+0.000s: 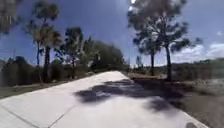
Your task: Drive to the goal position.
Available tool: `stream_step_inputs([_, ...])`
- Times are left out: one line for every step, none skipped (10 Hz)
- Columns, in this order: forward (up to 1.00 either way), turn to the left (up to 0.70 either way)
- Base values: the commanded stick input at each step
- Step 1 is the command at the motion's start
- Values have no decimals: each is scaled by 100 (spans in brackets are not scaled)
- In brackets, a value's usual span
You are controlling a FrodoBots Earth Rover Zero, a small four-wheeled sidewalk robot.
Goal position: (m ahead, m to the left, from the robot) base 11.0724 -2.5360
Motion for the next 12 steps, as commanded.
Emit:
stream_step_inputs([70, 0])
stream_step_inputs([70, 0])
stream_step_inputs([70, 0])
stream_step_inputs([70, 0])
stream_step_inputs([70, 0])
stream_step_inputs([70, 0])
stream_step_inputs([70, 0])
stream_step_inputs([70, 0])
stream_step_inputs([70, 0])
stream_step_inputs([70, 0])
stream_step_inputs([70, 0])
stream_step_inputs([70, 0])
